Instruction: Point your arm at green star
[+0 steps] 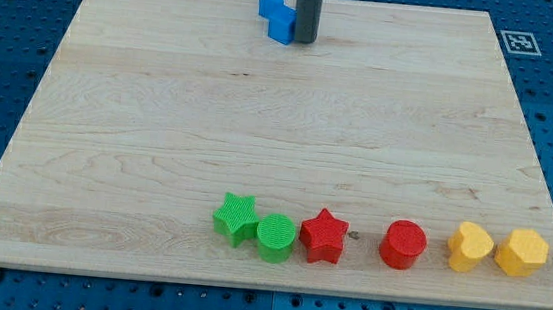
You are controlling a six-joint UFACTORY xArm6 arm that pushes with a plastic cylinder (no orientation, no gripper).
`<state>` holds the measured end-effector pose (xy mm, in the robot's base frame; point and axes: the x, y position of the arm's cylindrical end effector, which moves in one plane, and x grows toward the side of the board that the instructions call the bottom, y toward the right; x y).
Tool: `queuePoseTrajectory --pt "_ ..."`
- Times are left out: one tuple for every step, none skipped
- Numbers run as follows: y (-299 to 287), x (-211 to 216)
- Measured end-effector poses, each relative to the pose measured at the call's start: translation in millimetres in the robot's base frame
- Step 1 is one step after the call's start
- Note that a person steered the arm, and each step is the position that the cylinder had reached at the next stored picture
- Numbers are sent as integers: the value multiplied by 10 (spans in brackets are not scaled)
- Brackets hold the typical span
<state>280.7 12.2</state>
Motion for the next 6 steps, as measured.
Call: queuePoseTrajectory --pt "-34 70" --pt "-74 701" --pt "-615 1148" --pt "-1495 1468" --pt "-2015 2057" --pt "-1866 2743"
